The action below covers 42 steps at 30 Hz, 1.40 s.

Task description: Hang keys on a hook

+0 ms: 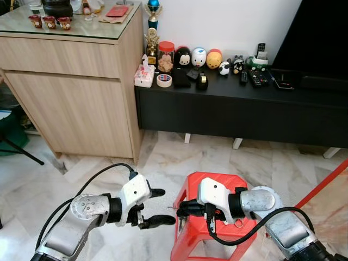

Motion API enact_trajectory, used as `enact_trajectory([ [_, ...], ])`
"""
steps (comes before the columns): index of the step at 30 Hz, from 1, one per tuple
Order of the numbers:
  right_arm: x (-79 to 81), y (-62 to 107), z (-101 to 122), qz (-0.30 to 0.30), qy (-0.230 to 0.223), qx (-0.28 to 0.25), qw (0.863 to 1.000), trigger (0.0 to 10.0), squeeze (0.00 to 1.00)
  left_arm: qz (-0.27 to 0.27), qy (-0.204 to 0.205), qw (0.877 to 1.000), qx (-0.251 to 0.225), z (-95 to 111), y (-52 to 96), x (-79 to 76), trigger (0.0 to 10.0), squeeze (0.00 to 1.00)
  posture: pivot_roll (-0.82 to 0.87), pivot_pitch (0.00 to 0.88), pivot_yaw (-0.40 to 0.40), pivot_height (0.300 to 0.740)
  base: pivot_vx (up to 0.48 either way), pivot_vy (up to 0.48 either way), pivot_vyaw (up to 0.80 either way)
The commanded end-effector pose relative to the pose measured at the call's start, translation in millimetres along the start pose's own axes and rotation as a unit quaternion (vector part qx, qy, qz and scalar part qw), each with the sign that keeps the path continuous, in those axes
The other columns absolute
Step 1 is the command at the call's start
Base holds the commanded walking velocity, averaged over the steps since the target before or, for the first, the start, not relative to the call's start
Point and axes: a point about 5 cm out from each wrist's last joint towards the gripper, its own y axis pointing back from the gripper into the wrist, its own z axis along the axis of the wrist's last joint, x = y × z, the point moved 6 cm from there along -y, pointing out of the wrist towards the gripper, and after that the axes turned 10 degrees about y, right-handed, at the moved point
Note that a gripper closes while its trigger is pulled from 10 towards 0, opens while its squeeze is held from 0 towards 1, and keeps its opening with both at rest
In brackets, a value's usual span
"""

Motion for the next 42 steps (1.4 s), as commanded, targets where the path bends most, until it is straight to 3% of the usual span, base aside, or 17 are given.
enact_trajectory([
  [1,-2.9,1.9,6.0,0.001,0.016,-0.005,1.000,10.0,0.00,-0.007,-0.015,1.000,0.007,0.2,-2.5,-3.4,10.0,0.00,0.02,0.035,-0.116,0.740,0.000,0.000,0.00],
  [4,-6.7,2.1,8.7,-0.006,0.016,-0.010,1.000,10.0,0.00,0.011,-0.008,1.000,-0.008,4.0,-2.8,3.0,10.0,0.00,0.02,0.034,-0.114,0.740,0.000,0.000,0.00],
  [10,-17.8,3.9,12.0,-0.031,0.024,-0.014,0.999,10.0,0.00,0.008,0.005,1.000,-0.010,3.0,-1.6,0.9,10.0,0.00,0.02,0.035,-0.116,0.740,0.000,0.000,0.00],
  [18,-41.9,6.6,32.8,-0.079,0.036,-0.042,0.995,10.0,0.00,0.032,0.034,0.999,-0.003,-15.5,0.2,5.7,10.0,0.00,0.02,0.035,-0.110,0.740,0.000,0.000,0.00],
  [26,-32.4,4.6,26.7,-0.049,0.050,-0.025,0.997,10.0,0.00,0.045,0.035,0.998,-0.012,-13.0,0.8,9.4,10.0,0.00,0.02,0.037,-0.114,0.740,0.000,0.000,0.00],
  [33,-41.8,3.0,30.6,-0.073,0.039,-0.038,0.996,10.0,0.00,0.046,0.037,0.998,-0.014,-13.6,-2.0,10.4,10.0,0.00,0.02,0.034,-0.114,0.740,0.000,0.000,0.00],
  [42,-55.2,-1.4,55.9,-0.111,0.041,-0.080,0.990,10.0,0.00,0.102,0.060,0.992,-0.041,-20.1,-6.9,24.7,10.0,0.00,0.02,0.022,-0.107,0.740,0.000,0.000,0.00],
])
